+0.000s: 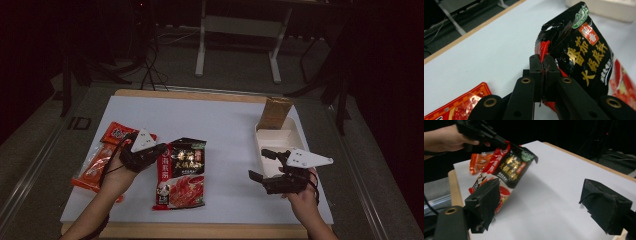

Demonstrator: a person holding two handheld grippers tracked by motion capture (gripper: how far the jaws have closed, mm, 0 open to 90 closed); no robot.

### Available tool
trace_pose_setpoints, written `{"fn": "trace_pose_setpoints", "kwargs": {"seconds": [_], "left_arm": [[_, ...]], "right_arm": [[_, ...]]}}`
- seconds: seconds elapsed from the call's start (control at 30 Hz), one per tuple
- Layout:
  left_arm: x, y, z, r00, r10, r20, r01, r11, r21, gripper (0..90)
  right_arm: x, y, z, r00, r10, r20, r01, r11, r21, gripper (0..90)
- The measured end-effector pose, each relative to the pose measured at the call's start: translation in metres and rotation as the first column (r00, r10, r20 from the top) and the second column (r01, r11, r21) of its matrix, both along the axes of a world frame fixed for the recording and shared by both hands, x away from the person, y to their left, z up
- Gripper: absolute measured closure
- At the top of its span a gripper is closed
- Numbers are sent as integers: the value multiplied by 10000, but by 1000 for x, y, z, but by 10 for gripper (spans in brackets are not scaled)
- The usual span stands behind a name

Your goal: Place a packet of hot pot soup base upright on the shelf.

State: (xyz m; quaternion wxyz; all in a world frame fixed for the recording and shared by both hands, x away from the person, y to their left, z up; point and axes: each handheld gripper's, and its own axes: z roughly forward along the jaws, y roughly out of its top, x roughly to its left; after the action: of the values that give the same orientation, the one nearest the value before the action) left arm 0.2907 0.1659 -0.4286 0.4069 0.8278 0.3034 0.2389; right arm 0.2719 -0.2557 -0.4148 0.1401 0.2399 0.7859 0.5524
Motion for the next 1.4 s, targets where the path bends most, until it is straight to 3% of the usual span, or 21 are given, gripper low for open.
{"fn": "trace_pose_setpoints", "kwargs": {"seconds": [0.13, 0.2, 0.23, 0.4, 0.53, 0.57, 0.67, 0.73, 0.83, 0.9, 1.0, 1.03, 1.17, 1.23, 1.27, 1.3, 1.37, 1.4], "left_arm": [[-10, -5, 10, 9983, -466, 346, 470, 9988, -109, 890], [-19, -9, 20, 9933, -957, 643, 968, 9952, -144, 890], [-21, -11, 22, 9917, -1042, 756, 1055, 9943, -128, 890], [-34, -21, 34, 9801, -1566, 1223, 1573, 9875, 39, 889], [-40, -28, 40, 9720, -1741, 1579, 1780, 9840, -109, 889], [-40, -29, 42, 9738, -1664, 1552, 1721, 9848, -241, 889], [-41, -32, 47, 9702, -1681, 1744, 1806, 9818, -584, 889], [-41, -34, 50, 9681, -1778, 1768, 1967, 9758, -956, 888], [-41, -38, 53, 9644, -1772, 1965, 1986, 9754, -952, 888], [-40, -44, 56, 9609, -1931, 1984, 2165, 9707, -1038, 888], [-38, -49, 57, 9611, -1975, 1930, 2217, 9686, -1126, 888], [-38, -50, 58, 9585, -2086, 1942, 2338, 9653, -1168, 887], [-36, -55, 59, 9601, -2081, 1869, 2352, 9623, -1366, 887], [-35, -61, 61, 9588, -2139, 1869, 2452, 9554, -1646, 887], [-36, -63, 61, 9591, -2067, 1936, 2389, 9576, -1611, 887], [-36, -65, 62, 9566, -2164, 1950, 2491, 9547, -1627, 887], [-36, -68, 63, 9568, -2142, 1966, 2479, 9544, -1666, 887], [-36, -69, 63, 9544, -2227, 1990, 2571, 9516, -1681, 887]], "right_arm": [[-1, 2, 2, 9999, 117, -13, -117, 9999, -1, 142], [-3, 2, 3, 9999, -49, 162, 48, 10000, 52, 137], [-3, 2, 3, 9999, 159, 40, -159, 9998, 93, 130], [-5, 7, 3, 9999, 156, 27, -156, 9999, -39, 110], [-6, 10, 5, 9989, 432, -191, -431, 9991, 60, 111], [-6, 11, 6, 9990, 412, -166, -410, 9991, 98, 115], [-6, 13, 7, 9984, 519, -240, -514, 9985, 188, 129], [-5, 15, 9, 9976, 635, -284, -625, 9975, 324, 132], [-5, 20, 11, 9964, 803, -279, -790, 9958, 468, 117], [-5, 24, 13, 9954, 935, -202, -927, 9950, 378, 117], [-4, 30, 15, 9943, 1039, -226, -1031, 9941, 343, 117], [-3, 32, 16, 9955, 937, -160, -932, 9952, 287, 125], [-1, 37, 17, 9954, 943, -185, -932, 9944, 494, 158], [2, 43, 20, 9947, 1010, -188, -994, 9926, 699, 246], [2, 45, 21, 9940, 1076, -205, -1057, 9914, 778, 265], [2, 46, 22, 9941, 1076, -126, -1062, 9908, 840, 339], [2, 47, 24, 9939, 1103, -62, -1091, 9892, 974, 379], [2, 48, 25, 9939, 1099, -22, -1091, 9888, 1022, 449]]}}
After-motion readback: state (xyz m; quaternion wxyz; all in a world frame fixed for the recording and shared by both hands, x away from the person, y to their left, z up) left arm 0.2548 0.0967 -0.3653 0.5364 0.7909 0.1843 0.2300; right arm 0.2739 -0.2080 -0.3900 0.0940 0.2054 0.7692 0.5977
